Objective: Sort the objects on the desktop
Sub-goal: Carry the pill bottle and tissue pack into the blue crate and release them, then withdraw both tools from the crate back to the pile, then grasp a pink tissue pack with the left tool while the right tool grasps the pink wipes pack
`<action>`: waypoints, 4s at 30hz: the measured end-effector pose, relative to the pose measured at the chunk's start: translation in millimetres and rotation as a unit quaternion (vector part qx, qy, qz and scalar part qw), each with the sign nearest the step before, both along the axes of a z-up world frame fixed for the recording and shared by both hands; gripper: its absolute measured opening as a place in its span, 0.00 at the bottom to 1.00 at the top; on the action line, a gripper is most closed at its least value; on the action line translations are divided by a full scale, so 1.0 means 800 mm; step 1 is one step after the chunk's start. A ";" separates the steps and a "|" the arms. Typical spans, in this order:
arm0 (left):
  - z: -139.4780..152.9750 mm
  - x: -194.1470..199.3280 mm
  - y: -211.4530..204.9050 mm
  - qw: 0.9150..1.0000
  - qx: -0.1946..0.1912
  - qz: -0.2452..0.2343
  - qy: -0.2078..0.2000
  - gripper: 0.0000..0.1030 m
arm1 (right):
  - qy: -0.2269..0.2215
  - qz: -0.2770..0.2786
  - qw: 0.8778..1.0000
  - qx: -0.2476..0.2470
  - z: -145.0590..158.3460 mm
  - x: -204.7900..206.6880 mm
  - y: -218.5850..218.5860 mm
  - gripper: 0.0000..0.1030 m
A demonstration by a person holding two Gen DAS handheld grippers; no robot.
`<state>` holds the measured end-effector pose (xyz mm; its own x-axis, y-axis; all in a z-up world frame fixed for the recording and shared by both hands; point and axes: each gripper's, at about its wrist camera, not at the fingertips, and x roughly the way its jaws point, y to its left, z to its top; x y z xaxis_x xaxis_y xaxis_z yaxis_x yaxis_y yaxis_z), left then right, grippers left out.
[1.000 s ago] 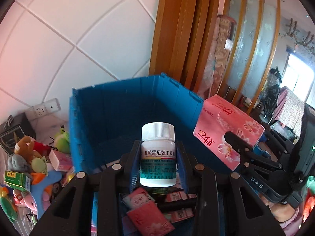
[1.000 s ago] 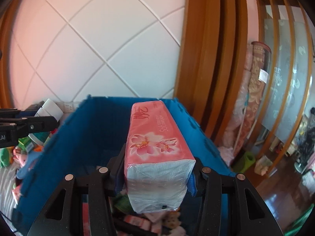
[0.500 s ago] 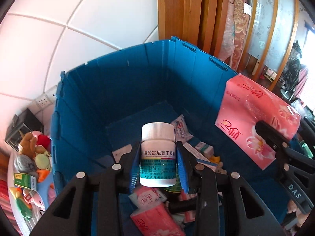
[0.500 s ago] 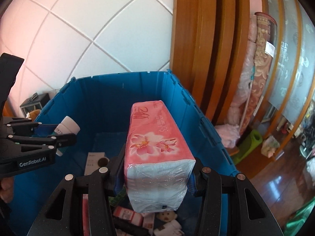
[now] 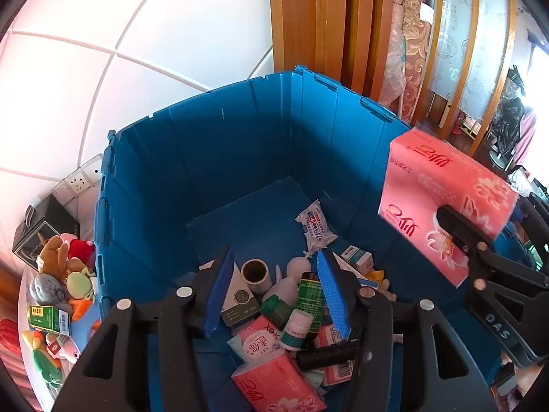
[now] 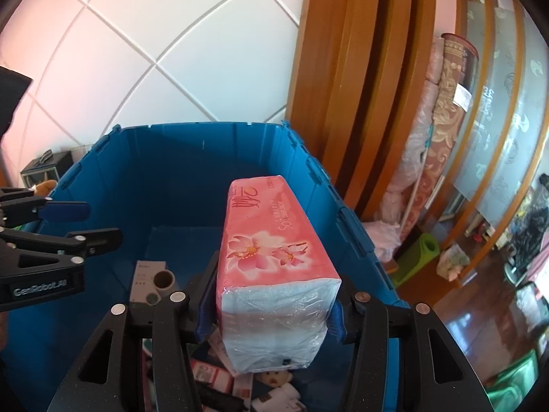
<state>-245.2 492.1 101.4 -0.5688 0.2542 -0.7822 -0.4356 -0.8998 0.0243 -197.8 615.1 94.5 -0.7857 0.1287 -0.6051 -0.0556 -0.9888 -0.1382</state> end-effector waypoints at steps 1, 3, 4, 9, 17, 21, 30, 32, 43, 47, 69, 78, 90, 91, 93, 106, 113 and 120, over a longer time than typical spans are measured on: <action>0.003 0.002 -0.002 1.000 0.003 -0.002 0.000 0.48 | 0.000 -0.004 1.000 0.003 0.000 0.000 0.001 0.59; 0.010 0.006 -0.009 1.000 0.011 -0.001 0.005 0.48 | 0.008 -0.012 1.000 0.008 0.002 0.002 0.001 0.77; 0.015 0.009 -0.013 1.000 0.014 0.001 0.008 0.48 | 0.010 -0.013 1.000 0.010 0.002 0.003 0.000 0.85; 0.038 0.029 -0.032 0.999 0.025 0.001 0.035 0.48 | 0.013 -0.016 0.999 0.026 0.003 0.001 -0.005 1.00; 0.078 0.075 -0.084 0.992 0.038 0.014 0.120 0.63 | 0.037 -0.013 0.998 0.038 0.013 0.017 -0.024 1.00; 0.091 0.099 -0.122 0.986 0.070 0.009 0.151 0.63 | 0.068 0.010 0.997 0.032 0.033 0.047 -0.054 1.00; 0.088 0.137 -0.206 0.976 0.112 0.020 0.188 0.63 | 0.103 0.057 0.993 0.016 0.057 0.097 -0.131 1.00; 0.086 0.143 -0.226 0.973 0.119 0.034 0.195 0.63 | 0.107 0.069 0.992 0.010 0.058 0.105 -0.146 1.00; 0.048 0.161 -0.347 0.972 0.071 0.121 0.187 0.63 | 0.113 0.144 0.982 -0.050 0.063 0.141 -0.250 1.00; 0.022 0.166 -0.383 0.974 0.059 0.136 0.171 0.63 | 0.107 0.175 0.975 -0.081 0.053 0.142 -0.286 1.00; -0.234 0.175 -0.574 0.975 0.028 0.219 -0.036 0.75 | -0.017 0.272 0.962 -0.034 -0.099 0.113 -0.461 1.00; -0.307 0.157 -0.558 0.979 0.015 0.181 -0.092 0.75 | -0.127 0.300 0.945 -0.040 -0.208 0.064 -0.502 1.00; -0.365 0.087 -0.525 0.975 -0.004 0.172 -0.142 1.00 | -0.203 0.239 0.949 0.025 -0.312 -0.005 -0.490 1.00; -0.367 0.083 -0.530 0.973 0.009 0.178 -0.147 1.00 | -0.205 0.236 0.949 0.033 -0.317 -0.009 -0.491 1.00; -0.369 0.081 -0.534 0.972 0.020 0.178 -0.150 1.00 | -0.206 0.233 0.949 0.045 -0.326 -0.015 -0.493 1.00; -0.368 0.093 -0.522 0.971 0.012 0.197 -0.134 0.91 | -0.215 0.194 0.954 0.072 -0.364 -0.040 -0.478 0.82; -0.356 0.118 -0.526 0.970 0.026 0.206 -0.128 0.81 | -0.199 0.213 0.954 0.064 -0.332 -0.005 -0.478 0.41; -0.315 0.163 -0.525 0.973 0.033 0.218 -0.074 0.81 | -0.182 0.264 0.947 0.009 -0.284 0.046 -0.484 0.23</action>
